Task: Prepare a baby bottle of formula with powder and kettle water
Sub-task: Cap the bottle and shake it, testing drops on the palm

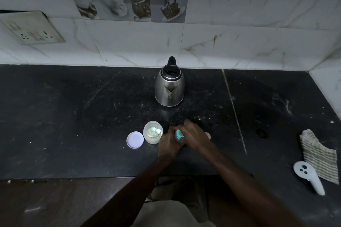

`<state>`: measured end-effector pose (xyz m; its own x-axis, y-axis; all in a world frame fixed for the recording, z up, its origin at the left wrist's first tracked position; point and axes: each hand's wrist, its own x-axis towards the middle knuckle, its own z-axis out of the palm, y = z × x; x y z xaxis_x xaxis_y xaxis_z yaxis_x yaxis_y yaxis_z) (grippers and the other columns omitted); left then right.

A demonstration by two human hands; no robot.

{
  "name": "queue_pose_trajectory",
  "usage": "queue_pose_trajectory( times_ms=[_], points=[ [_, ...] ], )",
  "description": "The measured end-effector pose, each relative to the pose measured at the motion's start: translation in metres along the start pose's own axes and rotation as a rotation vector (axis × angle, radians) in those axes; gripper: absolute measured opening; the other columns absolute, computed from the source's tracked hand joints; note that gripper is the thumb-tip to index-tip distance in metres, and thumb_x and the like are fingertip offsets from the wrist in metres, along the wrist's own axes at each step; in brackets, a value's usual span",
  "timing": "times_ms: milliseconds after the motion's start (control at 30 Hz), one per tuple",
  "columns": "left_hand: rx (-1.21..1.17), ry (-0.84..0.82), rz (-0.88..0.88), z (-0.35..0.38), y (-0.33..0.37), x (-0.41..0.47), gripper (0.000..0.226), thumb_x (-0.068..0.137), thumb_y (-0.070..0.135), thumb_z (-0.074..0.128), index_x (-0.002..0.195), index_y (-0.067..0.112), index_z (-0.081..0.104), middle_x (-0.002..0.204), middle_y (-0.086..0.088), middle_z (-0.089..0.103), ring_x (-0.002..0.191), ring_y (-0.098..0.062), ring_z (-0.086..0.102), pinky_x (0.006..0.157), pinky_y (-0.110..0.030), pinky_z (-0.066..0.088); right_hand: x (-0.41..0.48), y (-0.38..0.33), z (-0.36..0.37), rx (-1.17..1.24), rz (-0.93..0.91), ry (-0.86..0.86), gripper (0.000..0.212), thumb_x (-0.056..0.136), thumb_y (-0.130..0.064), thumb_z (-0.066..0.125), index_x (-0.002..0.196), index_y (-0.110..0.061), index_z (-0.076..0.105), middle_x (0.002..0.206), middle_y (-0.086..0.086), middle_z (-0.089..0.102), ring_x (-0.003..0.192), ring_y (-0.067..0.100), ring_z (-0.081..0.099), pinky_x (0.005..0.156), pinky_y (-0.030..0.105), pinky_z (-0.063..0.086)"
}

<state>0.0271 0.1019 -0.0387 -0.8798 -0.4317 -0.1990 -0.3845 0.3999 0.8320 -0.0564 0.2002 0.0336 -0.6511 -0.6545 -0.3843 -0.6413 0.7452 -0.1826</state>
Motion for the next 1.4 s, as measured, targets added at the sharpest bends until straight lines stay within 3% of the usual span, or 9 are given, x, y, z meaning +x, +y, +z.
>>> queue_pose_trajectory(
  times_ms=[167,333,467,633,833,967,1167,1300,1400],
  points=[
    [0.012,-0.007,-0.015,0.0,0.002,0.0,0.058,0.071,0.063,0.076,0.116,0.03,0.059,0.099,0.005,0.077,0.09,-0.014,0.073,0.079,-0.04,0.058,-0.001,0.002,0.011,0.07,0.101,0.065,0.044,0.101,-0.025,0.063,0.142,-0.013,0.055,0.134,0.011,0.054,0.122,0.028,0.062,0.101,0.037,0.05],
    [0.033,0.022,-0.044,0.001,0.008,0.0,0.052,0.072,0.055,0.078,0.114,0.031,0.06,0.099,0.004,0.077,0.092,-0.018,0.073,0.081,-0.039,0.058,-0.008,0.057,0.01,0.45,0.197,0.159,0.089,0.073,-0.035,0.091,0.152,-0.024,0.051,0.145,0.006,0.049,0.133,0.027,0.053,0.111,0.045,0.046],
    [0.066,0.038,-0.045,0.002,0.008,-0.001,0.045,0.079,0.044,0.084,0.115,0.029,0.061,0.102,0.003,0.078,0.094,-0.018,0.073,0.081,-0.037,0.057,-0.019,0.084,0.027,0.125,0.379,0.018,0.068,0.086,-0.034,0.077,0.149,-0.035,0.052,0.152,0.0,0.037,0.139,0.033,0.039,0.111,0.056,0.042],
    [0.074,0.034,-0.055,0.002,0.01,-0.001,0.045,0.079,0.04,0.085,0.116,0.026,0.063,0.104,0.004,0.077,0.095,-0.015,0.072,0.078,-0.028,0.052,-0.018,0.085,0.039,0.199,0.311,0.113,0.037,0.092,-0.021,0.068,0.129,-0.018,0.071,0.131,0.011,0.062,0.12,0.029,0.063,0.098,0.036,0.051],
    [0.078,0.047,-0.069,0.003,0.011,-0.001,0.045,0.079,0.043,0.084,0.115,0.027,0.062,0.101,0.002,0.078,0.095,-0.021,0.073,0.08,-0.037,0.057,-0.016,0.068,-0.004,0.448,0.123,0.335,0.044,0.081,-0.019,0.082,0.123,-0.014,0.07,0.119,0.003,0.068,0.108,0.019,0.065,0.095,0.035,0.053],
    [0.101,0.065,-0.075,0.005,0.011,0.0,0.046,0.079,0.047,0.082,0.113,0.025,0.061,0.098,-0.001,0.078,0.092,-0.025,0.073,0.077,-0.038,0.056,-0.015,0.05,-0.023,0.4,-0.171,0.299,0.04,0.081,-0.011,0.08,0.12,-0.015,0.072,0.118,-0.001,0.068,0.106,0.011,0.062,0.096,0.029,0.052],
    [0.076,0.035,-0.063,0.005,0.009,0.001,0.045,0.079,0.046,0.082,0.114,0.027,0.06,0.101,0.003,0.077,0.094,-0.019,0.073,0.082,-0.039,0.058,-0.016,0.049,-0.041,0.355,-0.158,0.36,0.04,0.08,-0.01,0.078,0.12,-0.012,0.073,0.118,0.003,0.069,0.108,0.018,0.064,0.096,0.037,0.054],
    [0.114,0.059,-0.069,0.006,0.008,0.003,0.051,0.076,0.048,0.083,0.115,0.024,0.059,0.099,-0.003,0.078,0.094,-0.028,0.073,0.078,-0.04,0.056,-0.019,0.039,-0.044,0.346,-0.243,0.219,0.024,0.078,-0.014,0.076,0.098,-0.027,0.07,0.096,-0.006,0.067,0.086,0.014,0.063,0.075,0.031,0.049],
    [0.129,0.049,-0.052,0.007,0.008,0.003,0.054,0.075,0.042,0.085,0.117,0.02,0.058,0.098,-0.006,0.078,0.094,-0.031,0.073,0.075,-0.039,0.055,-0.013,0.033,-0.034,0.264,-0.266,0.096,0.028,0.086,-0.014,0.069,0.109,-0.03,0.069,0.106,-0.004,0.066,0.097,0.017,0.06,0.084,0.027,0.043]
  ],
)
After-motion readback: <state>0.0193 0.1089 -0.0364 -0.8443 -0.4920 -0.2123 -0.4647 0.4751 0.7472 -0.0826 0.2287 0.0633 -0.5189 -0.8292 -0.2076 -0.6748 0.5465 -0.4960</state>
